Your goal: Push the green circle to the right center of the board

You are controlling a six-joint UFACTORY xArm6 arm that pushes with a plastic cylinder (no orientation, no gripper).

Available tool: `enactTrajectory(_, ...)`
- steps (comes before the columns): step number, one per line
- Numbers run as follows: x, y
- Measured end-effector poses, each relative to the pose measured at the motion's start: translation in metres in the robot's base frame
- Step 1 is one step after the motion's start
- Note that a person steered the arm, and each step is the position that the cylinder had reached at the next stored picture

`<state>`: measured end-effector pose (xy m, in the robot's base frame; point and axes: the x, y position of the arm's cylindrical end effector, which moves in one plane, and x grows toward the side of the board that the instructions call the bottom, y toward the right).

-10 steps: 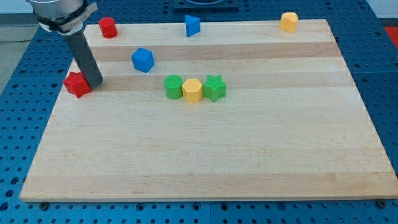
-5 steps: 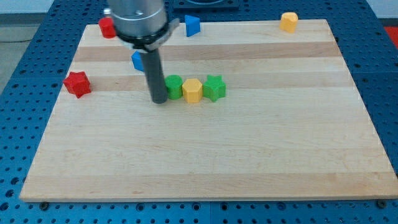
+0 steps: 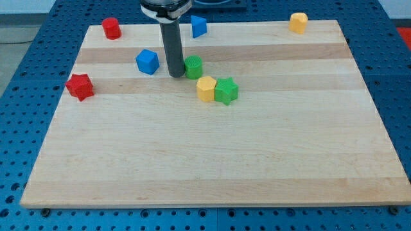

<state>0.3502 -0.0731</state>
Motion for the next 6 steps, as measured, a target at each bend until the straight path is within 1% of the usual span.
enactTrajectory(2, -0.001, 0.097)
enactTrajectory(4, -0.031, 0.059)
enactTrajectory(5, -0.033, 0.089)
enactTrajectory(6, -0.033, 0.132)
